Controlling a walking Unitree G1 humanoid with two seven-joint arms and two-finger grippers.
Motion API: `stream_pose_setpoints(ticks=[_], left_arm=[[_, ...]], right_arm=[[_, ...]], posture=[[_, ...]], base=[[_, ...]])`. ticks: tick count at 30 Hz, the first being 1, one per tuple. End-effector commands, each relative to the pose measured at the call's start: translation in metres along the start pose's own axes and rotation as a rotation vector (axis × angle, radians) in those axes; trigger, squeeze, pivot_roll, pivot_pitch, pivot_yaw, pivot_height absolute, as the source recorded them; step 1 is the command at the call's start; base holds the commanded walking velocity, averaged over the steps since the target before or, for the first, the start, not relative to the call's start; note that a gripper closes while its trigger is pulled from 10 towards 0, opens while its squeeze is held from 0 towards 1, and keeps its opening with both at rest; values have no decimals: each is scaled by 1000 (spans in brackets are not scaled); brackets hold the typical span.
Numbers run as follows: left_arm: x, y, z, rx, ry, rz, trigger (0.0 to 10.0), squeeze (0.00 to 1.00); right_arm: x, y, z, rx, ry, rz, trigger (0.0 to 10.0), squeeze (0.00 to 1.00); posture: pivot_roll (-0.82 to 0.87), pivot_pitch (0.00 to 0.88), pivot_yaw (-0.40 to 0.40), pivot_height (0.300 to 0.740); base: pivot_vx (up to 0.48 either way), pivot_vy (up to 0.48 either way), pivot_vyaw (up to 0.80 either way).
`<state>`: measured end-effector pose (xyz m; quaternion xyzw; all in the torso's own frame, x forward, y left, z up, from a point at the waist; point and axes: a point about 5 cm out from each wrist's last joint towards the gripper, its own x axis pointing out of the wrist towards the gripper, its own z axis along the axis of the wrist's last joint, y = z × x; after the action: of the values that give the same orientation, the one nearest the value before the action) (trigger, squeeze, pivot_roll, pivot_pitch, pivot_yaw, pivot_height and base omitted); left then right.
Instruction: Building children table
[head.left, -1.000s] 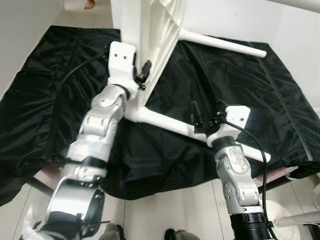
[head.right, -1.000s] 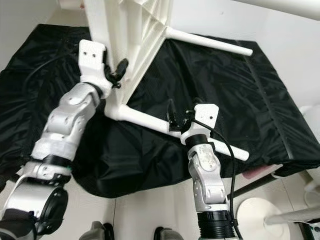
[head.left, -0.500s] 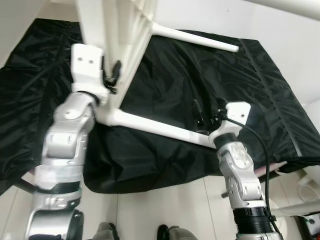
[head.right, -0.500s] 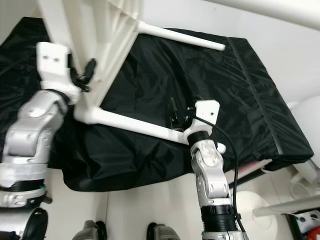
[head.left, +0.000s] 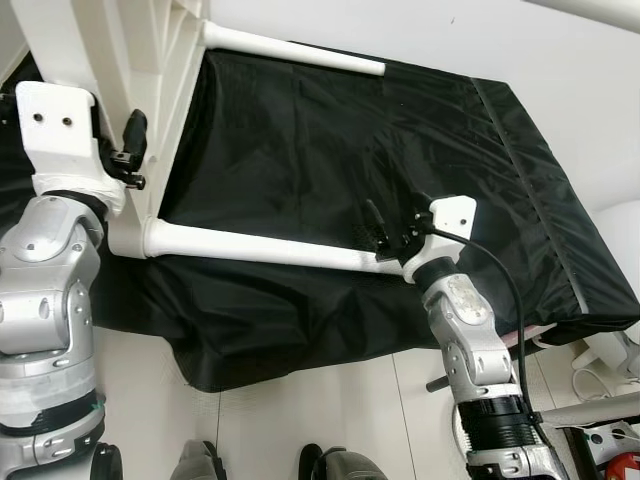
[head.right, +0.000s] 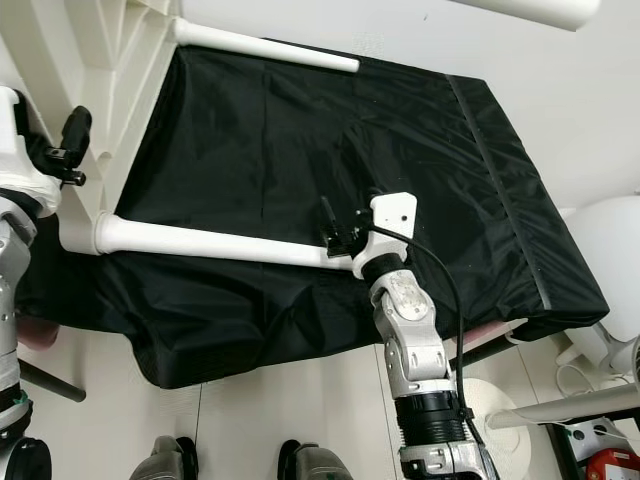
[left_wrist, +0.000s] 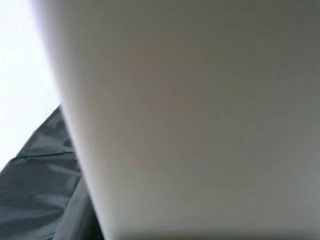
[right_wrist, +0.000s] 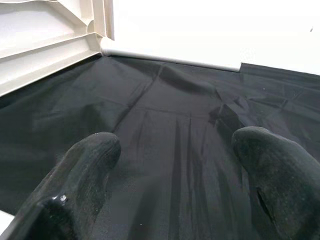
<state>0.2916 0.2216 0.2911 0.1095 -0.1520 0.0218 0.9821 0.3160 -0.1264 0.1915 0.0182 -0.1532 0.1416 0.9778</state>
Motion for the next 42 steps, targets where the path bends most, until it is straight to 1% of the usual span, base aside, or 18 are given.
stream_pose_setpoints(ticks=[1,6,7,9,10,11,13,17,22,26,27,31,33,34,35,40,41,42], left_arm=[[-3,8,-13,46,68,89,10000,0],[-3,4,-14,22,65,57,10000,0],[-3,-2,-14,1,63,18,10000,1000],[-3,-2,-14,1,63,18,10000,1000],[-2,-9,-14,-19,61,-21,10000,1000],[-3,-17,-13,-61,50,-77,10000,0],[-6,-28,-8,-114,17,-164,10000,0],[-11,-34,-8,-113,20,-237,10000,0],[-16,-34,-8,-116,23,-271,10000,0],[-22,-23,-12,-74,50,-300,10000,0],[-26,-19,-14,-46,65,-318,10000,0],[-33,-17,-17,-15,78,-369,10000,0],[-44,-20,-21,30,93,-440,10000,0],[-44,-20,-21,30,93,-440,10000,0],[-49,-22,-25,57,112,-468,10000,0],[-55,-21,-30,76,137,-490,10000,0],[-59,-20,-35,43,179,-513,10000,0],[-59,-20,-35,43,179,-513,10000,0]], right_arm=[[-3,-5,-3,0,8,-14,10000,0],[-3,-6,-4,-1,8,-15,10000,0],[-5,-8,-4,-3,10,-24,10000,0],[-5,-8,-4,-3,10,-24,10000,0],[-7,-9,-5,-5,11,-33,10000,0],[-9,-10,-5,-7,11,-38,10000,0],[-11,-11,-6,-9,11,-42,10000,0],[-11,-11,-6,-10,10,-43,10000,0],[-11,-11,-6,-10,9,-45,10000,0],[-11,-10,-7,-9,8,-45,10000,0],[-12,-10,-7,-8,9,-44,10000,0],[-12,-9,-8,-7,9,-43,10000,0],[-12,-9,-9,-8,12,-42,10000,0],[-12,-9,-9,-8,12,-42,10000,0],[-13,-9,-9,-8,13,-41,10000,0],[-13,-9,-10,-8,16,-38,10000,0],[-13,-9,-11,-8,18,-35,10000,0],[-13,-9,-11,-8,18,-35,10000,0]], posture=[[49,168,-158,740],[44,165,-150,740],[38,163,-143,740],[38,163,-143,740],[35,161,-136,740],[31,159,-131,740],[31,161,-128,740],[30,160,-125,740],[33,161,-122,740],[41,159,-121,740],[43,158,-119,740],[45,157,-117,740],[47,155,-120,740],[47,155,-120,740],[48,154,-119,740],[54,148,-122,740],[54,148,-122,740],[54,148,-122,740]], base=[[0,0,0],[0,0,0],[0,0,0],[0,0,0],[0,0,0],[0,0,0],[0,0,0],[0,0,0],[0,0,0],[0,0,0],[0,0,0],[0,0,0],[0,0,0],[0,0,0],[0,0,0],[0,0,0],[0,0,0],[0,0,0]])
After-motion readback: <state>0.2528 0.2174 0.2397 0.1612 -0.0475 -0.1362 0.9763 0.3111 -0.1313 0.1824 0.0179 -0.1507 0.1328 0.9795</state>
